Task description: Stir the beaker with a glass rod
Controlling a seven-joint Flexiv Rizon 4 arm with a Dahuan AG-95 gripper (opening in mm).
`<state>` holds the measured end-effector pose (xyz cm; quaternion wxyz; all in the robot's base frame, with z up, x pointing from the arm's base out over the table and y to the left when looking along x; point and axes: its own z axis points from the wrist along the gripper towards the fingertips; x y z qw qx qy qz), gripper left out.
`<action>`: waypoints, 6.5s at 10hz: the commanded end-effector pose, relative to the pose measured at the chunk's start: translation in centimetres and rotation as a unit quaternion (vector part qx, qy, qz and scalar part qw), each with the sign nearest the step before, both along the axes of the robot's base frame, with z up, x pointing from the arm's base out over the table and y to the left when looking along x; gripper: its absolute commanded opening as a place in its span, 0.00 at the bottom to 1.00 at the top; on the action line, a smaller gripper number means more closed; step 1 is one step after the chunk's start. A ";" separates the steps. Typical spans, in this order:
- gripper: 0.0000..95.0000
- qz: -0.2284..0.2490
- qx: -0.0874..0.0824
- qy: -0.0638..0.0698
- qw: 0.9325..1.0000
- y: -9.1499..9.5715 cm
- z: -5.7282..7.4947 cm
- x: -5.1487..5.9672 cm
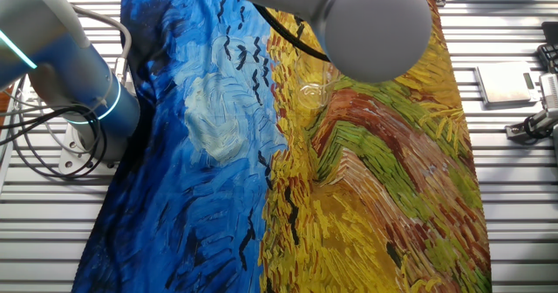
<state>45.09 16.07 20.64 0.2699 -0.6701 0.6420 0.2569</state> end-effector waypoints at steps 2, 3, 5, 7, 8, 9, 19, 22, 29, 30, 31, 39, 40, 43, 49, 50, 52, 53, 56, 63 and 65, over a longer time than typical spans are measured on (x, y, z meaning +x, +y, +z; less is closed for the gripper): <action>0.20 -0.001 0.001 -0.001 1.000 0.0 0.0 0.0; 0.20 -0.001 0.000 -0.001 1.000 0.0 0.0 0.0; 0.20 -0.002 0.000 0.003 1.000 0.0 0.0 0.0; 0.20 -0.010 -0.004 0.021 1.000 -0.1 0.6 -0.2; 0.20 -0.011 -0.006 0.025 1.000 -0.3 0.9 -0.3; 0.20 -0.016 -0.022 0.036 0.999 -0.9 1.3 -0.5; 0.00 -0.135 -0.347 0.088 0.924 -5.5 4.3 -2.2; 0.00 -0.193 -0.355 0.107 0.908 -5.5 4.3 -2.2; 0.00 -0.148 -0.354 0.102 0.918 -10.2 2.6 1.6; 0.00 -0.149 -0.356 0.102 0.917 -11.1 2.1 2.1; 0.00 -0.160 -0.363 0.104 0.912 -11.4 1.9 2.2; 0.00 -0.245 -0.376 0.121 0.886 -11.4 1.9 2.2; 0.00 -0.249 -0.378 0.120 0.884 -11.4 1.9 2.2; 0.00 -0.261 -0.374 0.124 0.881 -11.4 1.9 2.2; 0.00 -0.218 -0.359 0.119 0.900 -16.2 0.5 5.7; 0.00 -0.209 -0.360 0.114 0.902 -17.2 0.4 6.4; 0.00 -0.191 -0.365 0.099 0.906 -19.0 0.1 7.6; 0.00 -0.191 -0.371 0.093 0.904 -19.0 0.1 7.6; 0.00 -0.184 -0.383 0.063 0.903 -19.0 0.1 7.6; 0.00 -0.208 -0.384 0.064 0.898 -19.0 0.1 7.6; 0.00 -0.210 -0.386 0.063 0.896 -19.0 0.1 7.6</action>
